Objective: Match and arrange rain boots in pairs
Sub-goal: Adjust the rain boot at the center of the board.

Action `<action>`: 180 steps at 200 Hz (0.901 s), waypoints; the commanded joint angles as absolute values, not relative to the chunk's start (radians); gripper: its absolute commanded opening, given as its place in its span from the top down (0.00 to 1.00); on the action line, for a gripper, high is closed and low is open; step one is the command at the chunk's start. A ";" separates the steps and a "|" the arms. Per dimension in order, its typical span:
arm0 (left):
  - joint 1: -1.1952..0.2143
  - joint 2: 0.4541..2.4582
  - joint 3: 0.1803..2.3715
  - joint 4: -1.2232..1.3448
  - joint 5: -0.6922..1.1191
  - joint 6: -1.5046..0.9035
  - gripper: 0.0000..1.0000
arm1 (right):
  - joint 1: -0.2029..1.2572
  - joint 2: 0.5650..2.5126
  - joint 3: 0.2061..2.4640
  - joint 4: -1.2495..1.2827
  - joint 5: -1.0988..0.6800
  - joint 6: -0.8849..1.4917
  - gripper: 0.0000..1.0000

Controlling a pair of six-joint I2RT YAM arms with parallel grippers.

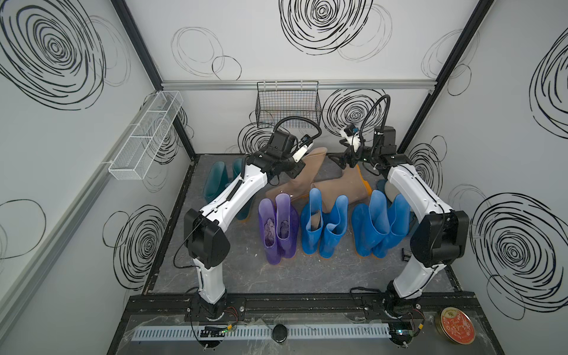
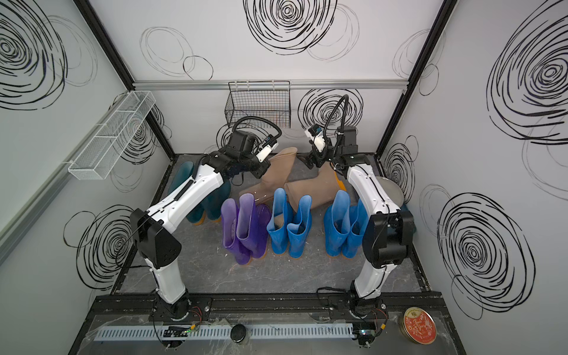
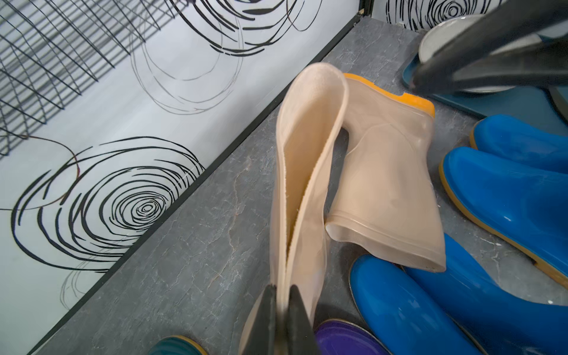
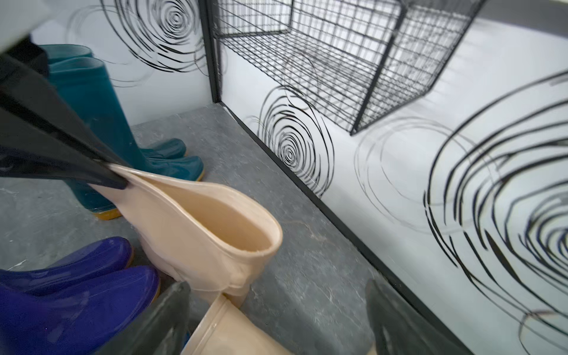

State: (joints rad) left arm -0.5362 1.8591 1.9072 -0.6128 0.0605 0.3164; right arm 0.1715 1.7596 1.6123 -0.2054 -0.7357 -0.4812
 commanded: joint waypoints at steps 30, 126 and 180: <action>-0.551 1.782 2.018 -0.476 0.087 0.393 1.00 | 0.210 1.859 1.694 -0.177 -0.837 -0.605 0.04; -0.501 1.802 2.095 -0.418 0.052 0.342 1.00 | 0.271 1.928 1.790 -0.065 -0.935 -0.518 0.95; -0.439 1.742 1.993 -0.282 0.037 0.156 0.34 | 0.312 1.953 1.891 0.018 -0.795 -0.235 1.00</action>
State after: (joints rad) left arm -0.4583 1.8423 2.0190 -0.4744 0.0364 0.2523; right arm 0.2878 1.9526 1.7752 -0.0559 -0.8581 -0.3946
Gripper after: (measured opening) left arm 0.513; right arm 0.068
